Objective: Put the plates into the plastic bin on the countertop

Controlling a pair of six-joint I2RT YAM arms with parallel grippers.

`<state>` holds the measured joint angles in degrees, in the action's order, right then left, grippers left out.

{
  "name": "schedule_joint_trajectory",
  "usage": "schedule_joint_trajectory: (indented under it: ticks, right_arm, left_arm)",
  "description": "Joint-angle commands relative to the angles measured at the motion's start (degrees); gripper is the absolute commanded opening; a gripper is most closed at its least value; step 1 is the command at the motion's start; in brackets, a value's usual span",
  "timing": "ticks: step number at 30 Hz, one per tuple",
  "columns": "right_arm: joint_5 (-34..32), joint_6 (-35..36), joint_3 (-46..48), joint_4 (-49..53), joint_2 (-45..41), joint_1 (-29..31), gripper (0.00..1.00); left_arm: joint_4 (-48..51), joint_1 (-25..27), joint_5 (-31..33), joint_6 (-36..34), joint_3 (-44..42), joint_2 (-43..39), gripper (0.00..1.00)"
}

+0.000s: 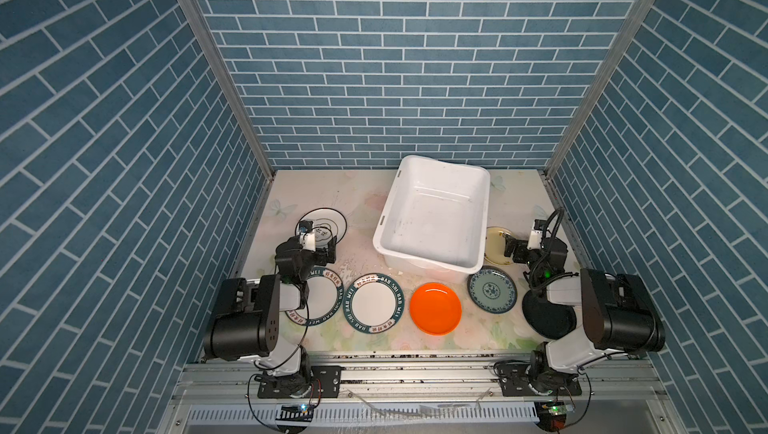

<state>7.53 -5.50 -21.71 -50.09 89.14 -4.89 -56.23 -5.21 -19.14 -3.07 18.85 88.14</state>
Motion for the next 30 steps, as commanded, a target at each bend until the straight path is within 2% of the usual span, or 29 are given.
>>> schedule_joint_trajectory:
  ticks: [1, 13, 20, 23, 27, 30]
  right_arm:
    - [-0.3, 2.7, -0.8, 0.0, -0.7, 0.1, 0.99]
    - [-0.2, 2.5, -0.7, 0.0, -0.7, 0.2, 0.99]
    - [-3.7, 1.4, -0.3, -0.8, -0.8, 0.1, 0.99]
    - [-4.6, 1.2, -0.1, -0.8, -1.0, 0.1, 0.99]
    - [-8.9, -0.1, -0.9, 3.0, -3.8, 0.1, 0.99]
    - [-10.4, -0.7, 0.1, 2.4, -5.1, 0.1, 0.99]
  left_arm:
    - [0.4, 0.2, 0.2, -0.3, 0.9, 0.3, 1.0]
    - [1.6, 1.6, 0.8, -1.8, 1.4, -0.1, 1.0]
    - [8.8, 1.6, 2.4, -1.3, 1.4, -8.0, 1.0]
    - [18.5, 1.7, -0.5, -5.5, 3.0, -13.6, 0.99]
    - [29.5, 1.9, 1.9, -9.4, 5.4, -21.1, 1.0]
    - [46.8, 2.1, 4.0, -12.8, 12.9, -24.9, 0.99]
